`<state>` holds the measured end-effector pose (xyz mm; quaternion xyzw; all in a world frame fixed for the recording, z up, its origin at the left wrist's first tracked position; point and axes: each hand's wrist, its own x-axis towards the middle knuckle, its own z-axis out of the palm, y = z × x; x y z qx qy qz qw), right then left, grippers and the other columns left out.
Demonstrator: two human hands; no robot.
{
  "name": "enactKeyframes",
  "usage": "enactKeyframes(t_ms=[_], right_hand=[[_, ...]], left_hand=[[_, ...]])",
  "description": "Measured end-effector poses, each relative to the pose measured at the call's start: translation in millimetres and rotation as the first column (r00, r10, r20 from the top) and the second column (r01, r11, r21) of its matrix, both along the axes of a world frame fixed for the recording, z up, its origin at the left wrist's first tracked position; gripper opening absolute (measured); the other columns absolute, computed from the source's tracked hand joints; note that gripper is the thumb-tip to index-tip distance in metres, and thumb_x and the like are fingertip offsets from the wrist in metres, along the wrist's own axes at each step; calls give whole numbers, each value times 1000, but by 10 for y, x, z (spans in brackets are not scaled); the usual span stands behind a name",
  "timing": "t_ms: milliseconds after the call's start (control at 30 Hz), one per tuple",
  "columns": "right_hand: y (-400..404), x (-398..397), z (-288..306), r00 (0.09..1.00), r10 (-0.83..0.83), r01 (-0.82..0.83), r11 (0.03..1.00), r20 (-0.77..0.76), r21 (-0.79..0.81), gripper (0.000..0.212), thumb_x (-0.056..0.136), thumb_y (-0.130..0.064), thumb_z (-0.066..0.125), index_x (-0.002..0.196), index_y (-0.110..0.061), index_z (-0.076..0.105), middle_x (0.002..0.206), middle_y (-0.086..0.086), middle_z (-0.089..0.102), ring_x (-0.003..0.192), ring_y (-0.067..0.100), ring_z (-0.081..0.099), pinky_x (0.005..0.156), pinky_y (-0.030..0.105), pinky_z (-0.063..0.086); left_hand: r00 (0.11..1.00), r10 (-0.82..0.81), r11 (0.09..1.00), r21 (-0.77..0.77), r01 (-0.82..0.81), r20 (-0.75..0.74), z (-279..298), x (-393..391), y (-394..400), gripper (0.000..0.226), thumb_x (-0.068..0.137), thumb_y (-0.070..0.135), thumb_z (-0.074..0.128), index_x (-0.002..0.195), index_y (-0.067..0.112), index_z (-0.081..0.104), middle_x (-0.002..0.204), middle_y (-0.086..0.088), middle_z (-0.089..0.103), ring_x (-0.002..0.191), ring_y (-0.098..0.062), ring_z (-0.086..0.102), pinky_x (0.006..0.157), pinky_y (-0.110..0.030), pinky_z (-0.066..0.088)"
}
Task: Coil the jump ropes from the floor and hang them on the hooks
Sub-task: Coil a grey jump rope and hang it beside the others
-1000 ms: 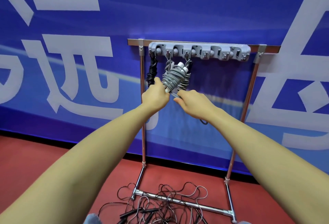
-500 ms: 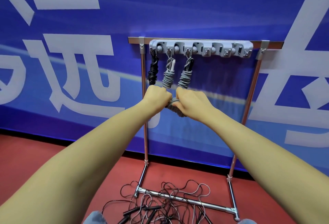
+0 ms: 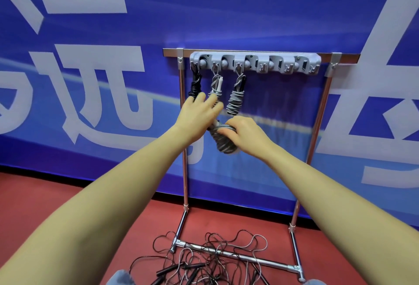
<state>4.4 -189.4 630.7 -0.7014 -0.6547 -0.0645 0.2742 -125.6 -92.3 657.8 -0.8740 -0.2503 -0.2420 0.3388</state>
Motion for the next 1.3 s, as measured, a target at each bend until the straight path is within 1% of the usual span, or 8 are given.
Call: enactKeyframes(t_ms=[100, 300, 367, 600, 733, 933, 1067, 1300], right_hand=[[-14, 3, -24, 972, 12, 11, 995, -236, 97, 38, 94, -35, 54, 67, -8, 55, 65, -1, 50, 65, 18, 46, 61, 34, 39], [-10, -6, -24, 836, 9, 90, 984, -548, 155, 51, 93, -28, 59, 52, -17, 30, 49, -3, 25, 42, 10, 21, 39, 19, 17], [-7, 13, -61, 813, -12, 92, 990, -582, 109, 51, 92, -31, 60, 53, -17, 30, 50, -2, 23, 39, 11, 19, 37, 19, 16], [-100, 71, -168, 761, -35, 58, 998, -647, 15, 53, 90, -34, 62, 53, -16, 29, 55, 3, 20, 42, 14, 15, 38, 21, 15], [-139, 69, -111, 774, 4, -27, 999, -633, -27, 47, 94, -34, 56, 63, -1, 43, 63, 11, 22, 43, 15, 15, 39, 20, 16], [-182, 8, -34, 835, 85, -148, 986, -543, -74, 38, 100, -21, 45, 65, -10, 40, 58, -1, 26, 40, 7, 17, 41, 18, 18], [-177, 22, 5, 819, 112, -68, 993, -563, 99, 15, 91, -13, 61, 83, -3, 70, 58, 0, 52, 42, 2, 42, 43, 11, 32], [-167, 43, -14, 692, 165, 12, 971, -703, 239, 7, 83, -9, 69, 77, -5, 69, 62, 1, 60, 54, 8, 48, 53, 17, 40]], left_hand=[[924, 79, 924, -376, 74, 374, -45, 36, -63, 69, 75, -3, 60, 137, 13, 34, 119, -11, 46, 89, -32, 51, 58, -37, 36], [798, 105, 307, -782, 542, 594, -241, 3, -383, 40, 85, 9, 52, 120, 16, 34, 99, -9, 59, 67, -6, 62, 58, -22, 50], [820, 97, 233, -813, 533, 565, -337, 37, -450, 44, 74, 14, 53, 113, 22, 35, 97, -15, 60, 65, -13, 67, 57, -29, 56], [902, 124, 210, -899, 384, 414, -667, 261, -338, 64, 63, 29, 48, 123, 28, 25, 114, -15, 43, 96, -42, 56, 75, -60, 52], [901, 175, 357, -879, 318, 397, -566, 236, -399, 75, 79, 16, 56, 142, 16, 16, 128, -11, 32, 116, -33, 37, 92, -53, 43], [905, 187, 698, -700, 151, 381, -508, 141, -320, 59, 81, 18, 59, 133, 17, 30, 105, -10, 48, 92, -33, 48, 67, -36, 38], [872, 203, 652, -725, 220, 446, -522, 103, -319, 57, 79, 13, 56, 130, 22, 32, 98, -7, 46, 85, -32, 47, 61, -36, 36], [803, 274, 529, -780, 334, 529, -487, 129, -327, 49, 78, 15, 58, 122, 27, 40, 105, -1, 28, 98, -24, 30, 77, -33, 35]])
